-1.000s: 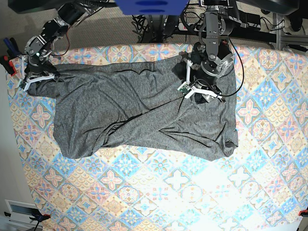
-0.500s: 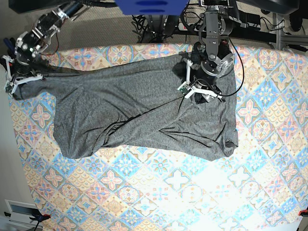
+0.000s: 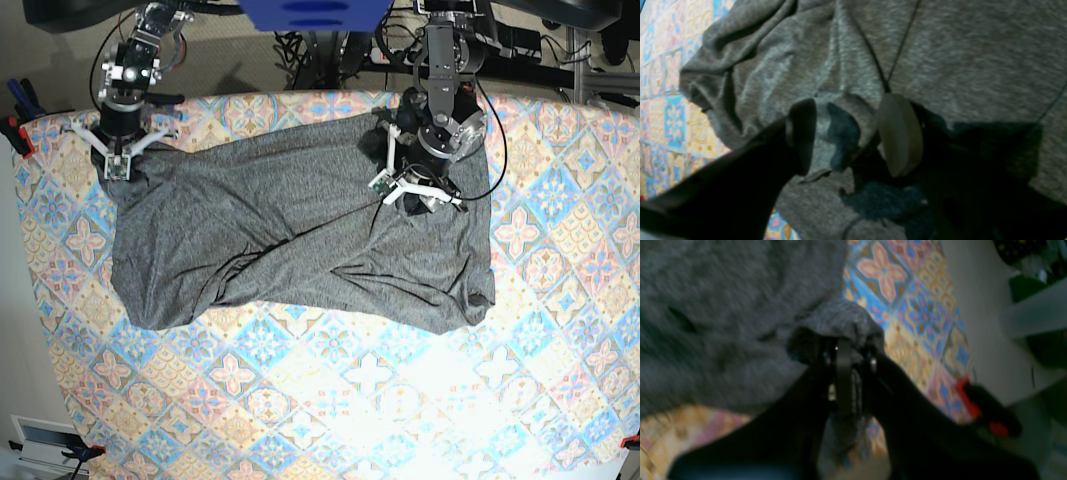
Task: Layout the t-shirt on the table in an organized manner, then fold the t-shirt properly
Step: 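Move the right gripper inward and regrasp the shirt edge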
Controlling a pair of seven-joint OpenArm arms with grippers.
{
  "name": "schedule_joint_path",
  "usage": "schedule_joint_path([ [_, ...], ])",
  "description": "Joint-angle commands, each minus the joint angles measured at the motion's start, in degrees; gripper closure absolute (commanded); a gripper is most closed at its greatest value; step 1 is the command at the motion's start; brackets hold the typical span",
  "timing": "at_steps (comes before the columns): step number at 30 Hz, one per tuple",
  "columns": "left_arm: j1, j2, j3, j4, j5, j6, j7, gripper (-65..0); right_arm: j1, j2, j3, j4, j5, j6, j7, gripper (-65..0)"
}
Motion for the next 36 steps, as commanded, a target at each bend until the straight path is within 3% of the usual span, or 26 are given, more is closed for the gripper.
schedule_joint_path([
  [1, -0.4, 0.1, 0.0, 1.2, -0.6, 0.5, -0.9, -32.3, 0.2, 0.3, -0.2, 1.2, -0.1, -0.7, 1.8, 0.0],
  [8, -0.4, 0.1, 0.0, 1.2, -0.6, 0.5, -0.9, -32.3, -3.2, 0.3, -6.3, 1.6, -1.7, -0.7, 3.1, 0.0],
  [13, -0.4, 0.1, 0.0, 1.2, -0.6, 0.5, -0.9, -32.3, -5.4, 0.3, -12.7, 1.6, -7.4, -0.7, 11.5, 0.0],
  [19, -0.4, 0.1, -2.1, 1.2, -0.6, 0.5, -0.9, -32.3, -5.5, 0.3, -15.6, 1.6, -13.2, -0.7, 17.5, 0.0],
  [25, 0.9, 0.1, -3.1, 1.2, -0.6, 0.5, -0.9, -32.3, -7.3, 0.3, -18.8, 1.5, -14.6, -0.7, 24.1, 0.0],
  [32, 2.6, 0.0, -3.3, 1.2, -0.6, 0.5, -1.0, -32.3, -8.0, 0.3, -27.8, 1.0, -21.9, -0.7, 25.0, 0.0],
  [36, 3.3, 0.0, -3.3, 1.2, -0.6, 0.5, -1.0, -32.3, -8.0, 0.4, -31.7, 1.0, -22.4, -0.7, 24.8, 0.0],
])
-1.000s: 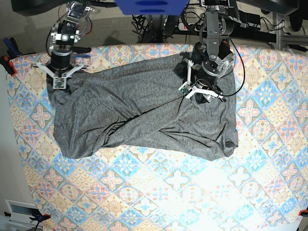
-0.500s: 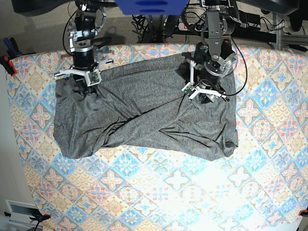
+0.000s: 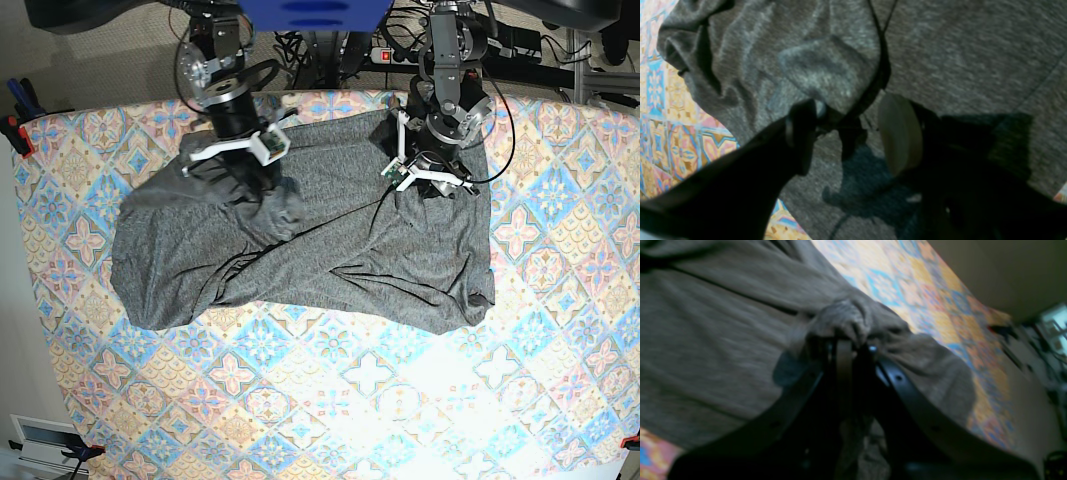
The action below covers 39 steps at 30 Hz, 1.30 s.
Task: Layout the t-shirt on the table in an organized manner, then fold the t-shirt properly
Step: 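Move the right gripper inward and regrasp the shirt edge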
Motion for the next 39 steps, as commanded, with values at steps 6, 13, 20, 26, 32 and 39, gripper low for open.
schedule_joint_path([
  [6, 1.1, 0.0, 0.0, 1.2, -0.6, 0.5, -1.1, -32.3, 0.2, 3.9, -6.0, -0.9, 0.0, -0.9, 0.9, 0.0],
  [13, 1.1, 0.0, 0.0, 1.2, -0.6, 0.5, -1.1, -32.3, 0.4, 4.9, -8.9, -5.2, 0.0, -0.9, 0.7, -4.9],
  [20, 1.1, 0.0, 0.0, 1.2, -0.6, 0.5, -1.1, -32.6, 0.4, 4.9, -10.2, -5.1, 0.0, -0.9, -4.8, -32.0],
  [26, 1.1, 0.1, 0.0, 1.2, -0.6, 0.5, -1.1, -32.6, 0.3, 5.0, -12.2, -2.2, 0.1, -0.9, -4.7, -46.8],
  [32, 1.8, 0.1, 0.0, 2.2, -0.6, 0.5, -1.1, -32.6, 0.5, 4.5, -4.4, -0.4, 0.7, -0.9, -5.1, -48.0],
  [39, 5.3, 0.2, 0.2, 7.6, -1.2, 0.5, -1.3, -32.4, 7.1, 1.8, 14.0, -0.6, 10.9, -0.7, -5.2, -48.0],
])
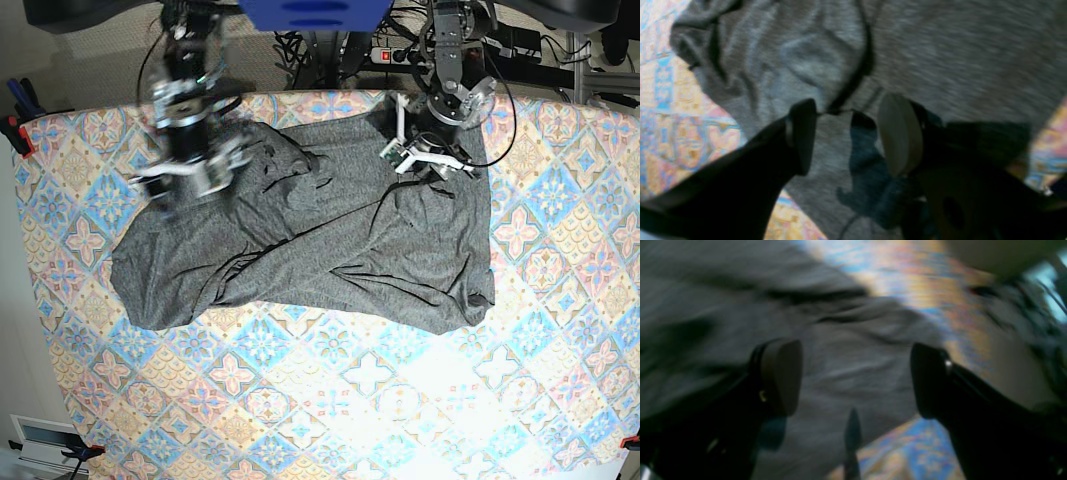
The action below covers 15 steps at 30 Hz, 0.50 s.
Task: Layout the t-shirt on the table in an organized manner, then fold the t-shirt properly
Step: 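Move the right gripper inward and regrasp the shirt edge, then pull the held shirt edge with both grippers away from the shirt body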
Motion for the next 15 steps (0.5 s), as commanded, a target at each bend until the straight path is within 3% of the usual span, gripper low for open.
schedule_joint_path([
  [1, 0.1, 0.1, -0.2, 1.4, -0.5, 0.8, -0.8, -32.6, 0.4, 0.1, 1.9, 1.2, 1.8, -0.8, 1.0, -48.0],
  [5, 1.3, 0.2, -1.0, 1.4, -0.5, 0.8, -0.7, -32.6, 2.0, 0.1, 5.9, 1.2, 9.1, -0.2, -5.1, -48.0],
  [10, 1.5, 2.2, -2.8, 1.6, -0.4, 0.8, -0.8, -32.4, 1.9, 0.1, 12.5, 1.3, 24.1, 7.7, -17.3, -48.0],
  [15, 1.5, 3.2, -4.3, 2.2, -0.1, 0.8, -0.8, -32.4, 1.9, 0.1, 14.6, 1.4, 36.5, 8.1, -27.4, -48.0],
])
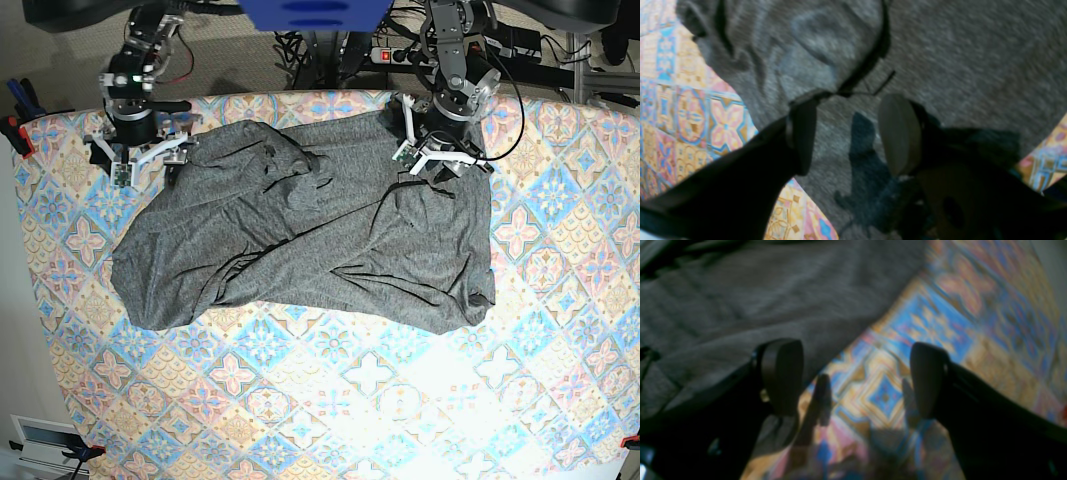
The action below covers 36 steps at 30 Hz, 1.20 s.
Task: Layout the t-shirt on the table in an organized manner, then fold the t-shirt properly
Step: 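Pull the held shirt edge with both grippers away from the shirt body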
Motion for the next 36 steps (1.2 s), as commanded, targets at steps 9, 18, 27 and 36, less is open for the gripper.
schedule_joint_path([
  [9, 3.7, 0.3, 0.0, 2.7, -0.6, 0.4, -1.0, -32.3, 2.3, 4.0, 3.2, 1.1, 22.2, 0.6, -13.3, -48.0],
  [18, 8.7, 0.4, -1.6, 3.5, -7.1, 0.4, -1.1, -32.4, 8.3, 4.1, 3.1, 0.8, 25.9, 0.6, -19.3, -48.0],
  [27, 12.3, 0.4, -4.0, 3.6, -10.8, 0.4, -1.2, -32.3, 8.4, 4.1, 3.0, 0.2, 25.5, 0.6, -19.2, -48.0],
  [36, 14.3, 0.4, -5.4, 3.5, -6.3, 0.4, -13.4, -32.3, 9.4, 4.1, 2.8, -3.2, 25.5, 0.6, -19.3, -48.0],
])
